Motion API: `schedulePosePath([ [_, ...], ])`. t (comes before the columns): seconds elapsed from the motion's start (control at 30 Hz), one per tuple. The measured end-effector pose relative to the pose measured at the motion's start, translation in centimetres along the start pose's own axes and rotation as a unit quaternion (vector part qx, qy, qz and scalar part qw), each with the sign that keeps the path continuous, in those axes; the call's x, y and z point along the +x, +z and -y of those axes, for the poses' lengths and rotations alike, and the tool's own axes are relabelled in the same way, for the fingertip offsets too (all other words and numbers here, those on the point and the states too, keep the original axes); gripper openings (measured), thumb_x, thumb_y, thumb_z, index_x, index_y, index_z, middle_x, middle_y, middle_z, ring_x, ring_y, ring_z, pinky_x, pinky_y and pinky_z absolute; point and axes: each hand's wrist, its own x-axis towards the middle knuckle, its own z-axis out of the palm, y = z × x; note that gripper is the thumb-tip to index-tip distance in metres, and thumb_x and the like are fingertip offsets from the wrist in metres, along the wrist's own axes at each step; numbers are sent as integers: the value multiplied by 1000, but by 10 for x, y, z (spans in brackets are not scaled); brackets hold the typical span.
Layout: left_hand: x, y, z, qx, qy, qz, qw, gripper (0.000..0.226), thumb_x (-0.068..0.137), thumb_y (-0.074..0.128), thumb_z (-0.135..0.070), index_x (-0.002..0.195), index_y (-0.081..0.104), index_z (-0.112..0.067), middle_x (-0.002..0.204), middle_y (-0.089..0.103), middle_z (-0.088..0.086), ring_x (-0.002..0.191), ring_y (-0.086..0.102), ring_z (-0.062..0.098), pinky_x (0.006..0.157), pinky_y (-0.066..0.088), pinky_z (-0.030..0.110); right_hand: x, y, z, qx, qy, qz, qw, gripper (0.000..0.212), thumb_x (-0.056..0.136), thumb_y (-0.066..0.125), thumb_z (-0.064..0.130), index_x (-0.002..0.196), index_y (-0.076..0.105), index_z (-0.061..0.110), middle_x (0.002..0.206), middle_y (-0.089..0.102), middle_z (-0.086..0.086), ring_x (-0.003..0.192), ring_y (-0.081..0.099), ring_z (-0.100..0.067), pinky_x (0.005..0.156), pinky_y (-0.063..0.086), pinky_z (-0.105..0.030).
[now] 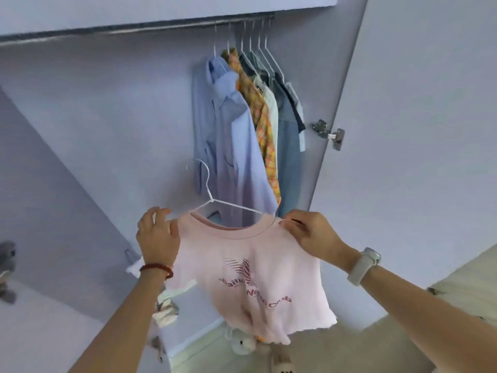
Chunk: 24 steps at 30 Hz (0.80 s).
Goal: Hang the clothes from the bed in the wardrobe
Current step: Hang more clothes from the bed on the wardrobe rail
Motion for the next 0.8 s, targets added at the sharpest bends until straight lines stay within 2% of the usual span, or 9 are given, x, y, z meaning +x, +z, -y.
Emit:
schedulePosePath([
  [0.1, 24, -18, -8, -2, -4, -54, 999, 32, 78, 63, 2, 111, 60, 2, 124, 49, 27, 114, 46, 46, 93, 38, 54, 39, 21, 15, 35, -16, -8, 999, 14, 89, 58, 17, 83, 67, 8, 83, 69, -8, 80, 61, -29, 75, 47, -36],
  [0.2, 52, -38, -28, -2, 14, -124, 992, 32, 80, 60, -1, 112, 58, 0, 127, 48, 22, 115, 45, 43, 92, 36, 52, 85, 31, 35, 40, -52, -61, 996, 16, 88, 59, 19, 76, 67, 11, 77, 69, -5, 73, 56, -19, 63, 35, -23],
  [0.27, 76, -52, -46, 6, 36, -166, 985, 33, 81, 55, -5, 113, 58, -2, 128, 48, 21, 116, 44, 41, 92, 36, 52, 118, 33, 48, 48, -64, -96, 992, 18, 88, 58, 19, 75, 67, 10, 76, 69, -5, 71, 56, -22, 61, 33, -25],
  [0.37, 116, -69, -77, 33, 87, -212, 973, 37, 79, 50, -9, 116, 56, -5, 130, 48, 19, 120, 42, 39, 92, 36, 52, 165, 30, 62, 78, -50, -128, 987, 22, 90, 55, 20, 80, 68, 5, 79, 69, -11, 75, 59, -30, 67, 44, -36],
  [0.5, 166, -81, -115, 129, 174, -287, 933, 46, 76, 55, -7, 122, 54, -10, 135, 46, 19, 127, 35, 36, 99, 31, 52, 219, 23, 70, 130, -49, -184, 973, 33, 91, 53, 14, 58, 57, 9, 56, 54, -10, 59, 49, -30, 57, 39, -38],
  [0.6, 200, -81, -134, 206, 195, -323, 903, 62, 76, 58, -12, 135, 42, -17, 145, 34, 18, 137, 20, 36, 108, 18, 56, 258, 19, 71, 164, -25, -221, 961, 32, 92, 51, 13, 62, 55, 3, 55, 50, -8, 57, 44, -25, 56, 35, -33],
  [0.7, 221, -74, -137, 256, 190, -333, 887, 68, 78, 60, -23, 141, 34, -17, 148, 21, 17, 137, 12, 39, 108, 12, 60, 288, 18, 73, 199, 5, -263, 944, 43, 91, 52, 12, 51, 38, 19, 48, 36, 6, 51, 34, -19, 54, 27, -28],
  [0.73, 225, -71, -134, 271, 186, -341, 881, 68, 80, 59, -27, 141, 31, -17, 147, 18, 16, 136, 12, 39, 108, 12, 60, 296, 18, 74, 203, 11, -270, 941, 45, 91, 51, 12, 51, 34, 22, 47, 35, 6, 50, 33, -18, 54, 25, -28],
  [0.8, 231, -66, -128, 295, 185, -355, 868, 69, 82, 56, -33, 143, 25, -19, 147, 17, 15, 137, 12, 38, 108, 10, 59, 311, 22, 74, 202, 23, -279, 938, 38, 92, 49, 13, 56, 39, 16, 52, 44, -2, 52, 39, -24, 53, 23, -28],
])
